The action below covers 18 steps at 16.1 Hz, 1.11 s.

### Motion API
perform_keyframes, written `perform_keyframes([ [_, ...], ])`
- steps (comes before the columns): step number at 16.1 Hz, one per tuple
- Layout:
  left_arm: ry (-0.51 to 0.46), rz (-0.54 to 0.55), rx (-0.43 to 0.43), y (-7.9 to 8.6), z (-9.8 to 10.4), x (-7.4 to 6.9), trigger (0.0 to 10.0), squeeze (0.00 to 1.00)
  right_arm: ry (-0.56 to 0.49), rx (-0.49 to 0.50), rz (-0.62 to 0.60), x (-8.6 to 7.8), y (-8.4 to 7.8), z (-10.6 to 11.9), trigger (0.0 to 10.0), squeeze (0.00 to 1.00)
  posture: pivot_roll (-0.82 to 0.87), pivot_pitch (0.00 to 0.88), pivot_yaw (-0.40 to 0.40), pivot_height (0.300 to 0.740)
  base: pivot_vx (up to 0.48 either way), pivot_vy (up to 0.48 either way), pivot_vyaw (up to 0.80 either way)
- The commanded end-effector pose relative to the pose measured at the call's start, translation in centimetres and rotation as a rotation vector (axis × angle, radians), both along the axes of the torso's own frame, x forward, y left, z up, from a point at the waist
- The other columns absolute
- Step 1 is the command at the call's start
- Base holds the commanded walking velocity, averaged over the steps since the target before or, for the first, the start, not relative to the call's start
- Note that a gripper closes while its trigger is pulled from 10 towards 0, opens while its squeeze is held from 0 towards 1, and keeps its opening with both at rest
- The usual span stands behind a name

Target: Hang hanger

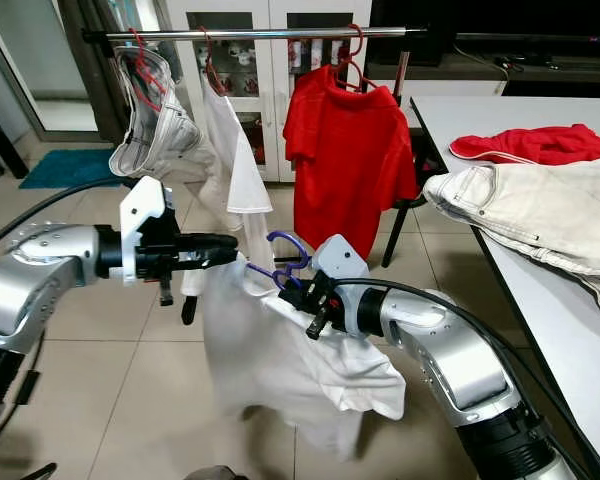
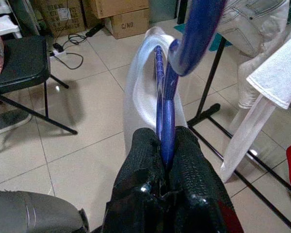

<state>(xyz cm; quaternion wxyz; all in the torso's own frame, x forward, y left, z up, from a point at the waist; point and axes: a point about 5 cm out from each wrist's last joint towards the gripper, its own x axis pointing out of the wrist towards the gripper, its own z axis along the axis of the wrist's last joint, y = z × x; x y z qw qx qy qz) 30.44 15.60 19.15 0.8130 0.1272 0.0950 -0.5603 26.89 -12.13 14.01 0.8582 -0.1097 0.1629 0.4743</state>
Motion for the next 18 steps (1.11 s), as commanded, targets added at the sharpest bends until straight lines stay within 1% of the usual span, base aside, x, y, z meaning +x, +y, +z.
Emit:
perform_keyframes([
  [1,-0.015,0.012,0.011,0.8,0.7,-0.1,10.0,1.00,-0.029,0.027,-0.004,0.5,0.0,1.0,10.0,0.00,0.04,0.000,0.043,0.740,0.000,0.000,0.00],
  [3,-0.060,0.076,0.063,2.6,1.7,0.1,10.0,1.00,-0.043,0.033,-0.014,0.5,0.0,1.1,10.0,0.00,0.04,0.000,0.044,0.740,0.000,0.000,0.00],
  [4,-0.099,0.146,0.081,4.1,2.3,0.5,10.0,1.00,-0.056,0.041,-0.021,0.6,0.0,1.3,10.0,0.00,0.04,0.000,0.044,0.740,0.000,0.000,0.00],
  [5,-0.148,0.233,0.112,6.0,2.9,0.8,10.0,1.00,-0.072,0.051,-0.016,0.6,-0.1,1.7,10.0,0.00,0.04,0.000,0.045,0.740,0.000,0.000,0.00],
  [6,-0.161,0.289,0.145,7.6,2.8,0.7,10.0,1.00,-0.075,0.066,-0.010,0.5,-0.2,2.0,10.0,0.00,0.04,0.000,0.044,0.740,0.000,0.000,0.00],
  [7,-0.158,0.308,0.168,8.3,2.6,0.6,10.0,1.00,-0.081,0.070,-0.013,0.5,-0.3,2.2,10.0,0.00,0.04,0.000,0.044,0.740,0.000,0.000,0.00],
  [8,-0.139,0.350,0.232,10.0,1.8,0.2,10.0,1.00,-0.092,0.092,-0.008,0.5,-0.2,2.7,10.0,0.00,0.04,0.000,0.044,0.740,0.000,0.000,0.00],
  [9,-0.125,0.380,0.267,11.1,1.2,-0.2,10.0,1.00,-0.095,0.110,0.000,0.4,-0.2,3.1,10.0,0.00,0.04,0.000,0.043,0.740,0.000,0.000,0.00],
  [11,-0.121,0.439,0.328,12.7,-0.5,-0.9,10.0,1.00,-0.106,0.143,-0.009,0.5,-0.1,3.7,10.0,0.00,0.05,0.000,0.037,0.740,0.000,0.000,0.00],
  [13,-0.136,0.476,0.337,13.0,-1.4,-0.9,10.0,1.00,-0.105,0.145,-0.024,0.6,-0.2,3.8,10.0,0.00,0.04,0.000,0.034,0.740,0.000,0.000,0.00],
  [14,-0.153,0.489,0.222,11.7,-1.3,-0.8,10.0,1.00,-0.087,0.134,-0.094,1.1,-0.7,3.5,10.0,0.00,0.04,0.000,0.035,0.740,0.000,0.000,0.00],
  [15,-0.167,0.498,0.093,10.1,-0.9,-0.7,10.0,1.00,-0.081,0.140,-0.211,2.0,-1.3,3.2,10.0,0.00,0.04,0.000,0.035,0.740,0.000,0.000,0.00],
  [16,-0.165,0.500,0.030,9.1,-0.9,-0.7,10.0,0.95,-0.079,0.147,-0.307,2.7,-1.7,2.9,10.0,0.00,0.04,0.000,0.035,0.740,0.000,0.000,0.00],
  [17,-0.151,0.493,-0.011,8.3,-1.3,-0.9,10.0,0.64,-0.074,0.160,-0.374,3.1,-1.8,2.8,10.0,0.00,0.04,0.000,0.035,0.740,0.000,0.000,0.00],
  [18,-0.112,0.473,-0.069,6.5,-2.5,-1.2,10.0,0.00,-0.074,0.190,-0.421,3.5,-1.5,2.8,10.0,0.00,0.04,0.000,0.035,0.740,0.000,0.000,0.00],
])
